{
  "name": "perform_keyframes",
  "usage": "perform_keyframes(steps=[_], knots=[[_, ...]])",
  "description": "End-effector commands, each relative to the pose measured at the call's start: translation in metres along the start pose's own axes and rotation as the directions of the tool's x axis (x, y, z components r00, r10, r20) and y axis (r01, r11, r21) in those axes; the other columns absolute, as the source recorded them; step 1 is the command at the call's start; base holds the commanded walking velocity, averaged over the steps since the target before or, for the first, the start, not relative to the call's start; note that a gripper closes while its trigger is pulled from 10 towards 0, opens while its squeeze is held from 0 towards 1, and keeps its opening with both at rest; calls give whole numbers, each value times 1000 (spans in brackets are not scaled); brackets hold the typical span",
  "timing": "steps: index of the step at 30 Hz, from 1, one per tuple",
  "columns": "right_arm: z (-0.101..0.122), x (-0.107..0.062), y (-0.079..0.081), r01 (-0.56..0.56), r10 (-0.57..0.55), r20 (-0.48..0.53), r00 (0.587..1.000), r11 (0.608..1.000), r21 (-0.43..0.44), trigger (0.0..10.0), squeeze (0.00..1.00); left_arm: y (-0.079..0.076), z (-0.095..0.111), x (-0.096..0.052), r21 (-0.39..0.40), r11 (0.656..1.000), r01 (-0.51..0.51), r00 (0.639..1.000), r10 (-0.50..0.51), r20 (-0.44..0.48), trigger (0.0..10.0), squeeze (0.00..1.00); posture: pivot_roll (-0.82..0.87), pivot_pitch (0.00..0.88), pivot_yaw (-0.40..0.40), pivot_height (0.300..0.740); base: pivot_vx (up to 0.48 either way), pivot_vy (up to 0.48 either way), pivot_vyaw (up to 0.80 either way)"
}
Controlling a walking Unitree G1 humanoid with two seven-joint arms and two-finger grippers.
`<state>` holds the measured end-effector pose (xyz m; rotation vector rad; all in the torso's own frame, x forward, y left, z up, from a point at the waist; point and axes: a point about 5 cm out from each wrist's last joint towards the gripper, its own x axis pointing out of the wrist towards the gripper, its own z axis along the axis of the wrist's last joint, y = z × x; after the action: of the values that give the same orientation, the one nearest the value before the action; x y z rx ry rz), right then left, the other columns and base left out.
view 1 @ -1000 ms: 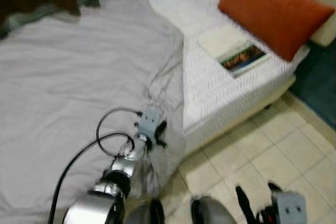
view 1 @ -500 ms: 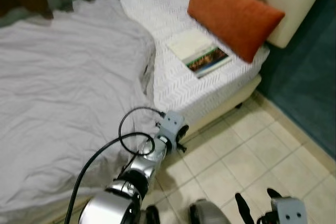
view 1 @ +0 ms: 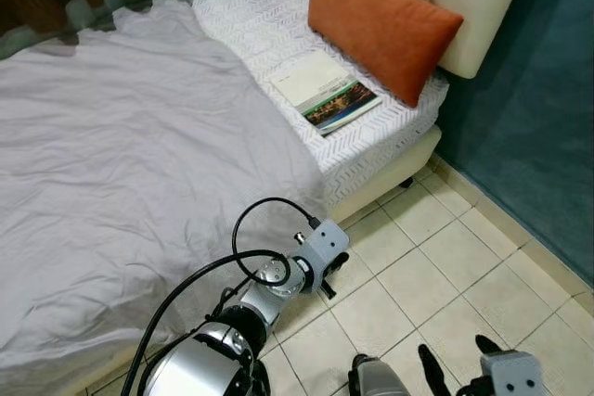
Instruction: Clean up the room
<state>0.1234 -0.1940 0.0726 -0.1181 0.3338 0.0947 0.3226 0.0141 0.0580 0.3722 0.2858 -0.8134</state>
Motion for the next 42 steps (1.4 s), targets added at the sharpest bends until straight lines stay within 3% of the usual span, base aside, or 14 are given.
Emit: perform_keyframes(steps=[1,4,5,9,12,13,14,21,24,29,33,39,40,42], knots=[[-2,-3,2,-3,3,-15,1000,1000,5,10000,0,-102,35,25,-106,969,224,972,-214,98,10000,0,-397,299,85,740,0,0,0],[-3,-3,3,-5,5,-16,1000,1000,3,10000,0,-102,40,26,-124,969,213,974,-200,109,10000,0,-398,297,87,740,0,0,0],[-3,-3,3,-6,6,-16,1000,1000,3,10000,0,-99,42,26,-140,968,207,974,-191,120,10000,1000,-397,293,90,740,0,0,0],[0,8,3,-8,8,15,1000,1000,3,10000,0,-68,45,24,-237,965,109,984,-71,162,10000,1000,-371,249,97,740,0,0,0],[8,27,-2,15,-17,68,998,999,28,10000,0,-21,31,12,-283,958,-43,980,96,176,10000,1000,-331,196,99,740,0,0,0],[8,27,-2,15,-17,68,998,999,28,10000,0,-21,31,12,-283,958,-43,980,96,176,10000,1000,-331,196,99,740,0,0,0],[12,44,-7,34,-38,102,994,999,39,10000,0,20,16,-6,-305,935,-178,953,242,184,10000,1000,-285,141,102,740,0,0,0],[25,80,-23,101,-112,181,977,993,67,10000,0,83,-15,-65,-287,852,-439,831,506,230,10000,1000,-172,18,92,740,0,0,0],[28,89,-23,92,-104,198,975,993,71,10000,0,80,-21,-85,-300,826,-476,791,552,263,10000,1000,-117,0,73,740,0,0,0],[36,109,-21,51,-61,223,973,997,50,10000,0,52,-40,-126,-342,754,-561,714,650,262,10000,1000,-60,0,9,740,0,0,0],[40,112,-20,26,-32,240,970,999,28,10000,0,29,-69,-152,-318,729,-606,706,677,208,10000,1000,-27,0,-27,740,0,0,0],[39,112,-19,22,-28,258,966,999,27,10000,0,27,-72,-151,-330,711,-621,705,690,162,10000,1000,-17,0,-38,740,0,0,0],[39,113,-17,19,-27,265,964,999,33,10000,0,30,-66,-150,-340,703,-625,701,697,152,10000,20,-21,0,-36,740,0,0,-800],[39,115,-16,18,-26,268,963,999,33,10000,0,31,-63,-149,-344,693,-633,697,704,135,10000,0,-21,0,-36,740,0,0,-800]])
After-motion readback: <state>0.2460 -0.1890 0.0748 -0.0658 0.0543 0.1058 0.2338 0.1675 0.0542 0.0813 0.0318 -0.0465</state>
